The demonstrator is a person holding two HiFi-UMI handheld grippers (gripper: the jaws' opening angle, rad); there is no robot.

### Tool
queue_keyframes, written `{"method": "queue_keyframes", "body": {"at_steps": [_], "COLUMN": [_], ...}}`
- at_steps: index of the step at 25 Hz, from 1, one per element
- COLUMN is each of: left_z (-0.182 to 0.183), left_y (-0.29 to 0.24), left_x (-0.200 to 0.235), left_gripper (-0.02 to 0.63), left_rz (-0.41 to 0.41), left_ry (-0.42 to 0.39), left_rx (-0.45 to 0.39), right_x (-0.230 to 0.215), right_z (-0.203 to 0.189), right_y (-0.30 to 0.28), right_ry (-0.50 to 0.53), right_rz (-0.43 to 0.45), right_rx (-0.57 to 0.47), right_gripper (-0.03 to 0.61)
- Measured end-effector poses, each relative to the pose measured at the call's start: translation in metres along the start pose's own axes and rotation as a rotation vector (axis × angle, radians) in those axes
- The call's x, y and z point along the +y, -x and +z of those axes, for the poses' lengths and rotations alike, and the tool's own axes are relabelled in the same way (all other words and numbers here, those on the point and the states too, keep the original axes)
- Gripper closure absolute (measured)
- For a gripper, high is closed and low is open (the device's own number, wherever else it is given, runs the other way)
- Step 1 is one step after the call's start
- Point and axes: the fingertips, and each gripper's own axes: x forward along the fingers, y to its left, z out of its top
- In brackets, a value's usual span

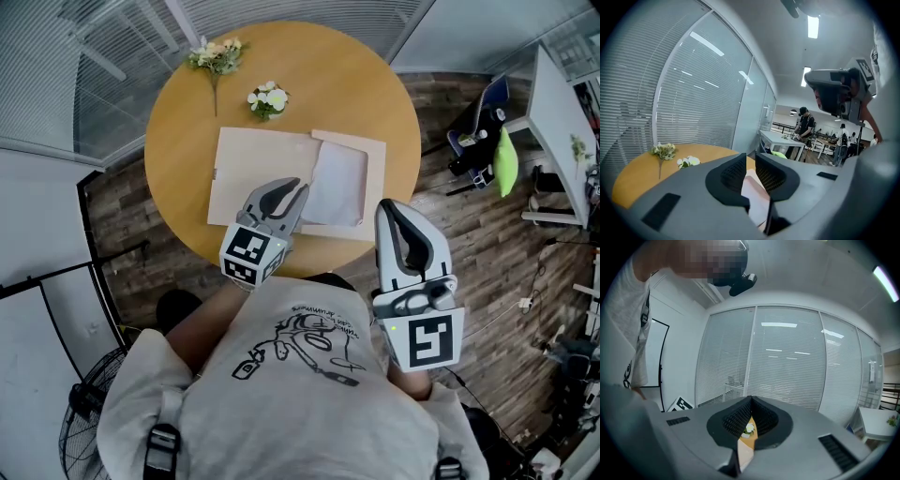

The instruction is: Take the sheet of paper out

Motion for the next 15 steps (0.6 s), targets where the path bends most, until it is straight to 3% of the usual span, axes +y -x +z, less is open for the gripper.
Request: {"method": "queue_keyframes", "body": {"at_steps": [15], "left_z": [-0.075], "left_y": [-0.039], "left_x": [0.018], "left_gripper": [0.517], "left_rz": [-0.018], "left_ry": [0.059], "left_rx": [0.149], "right_x": [-0.009], "right_z": [-0.003], "right_y": [-0.003], "right_ry": [-0.002], "right_rz": [-0.005], "right_rx": [0.006], "right_gripper": [0.571]}}
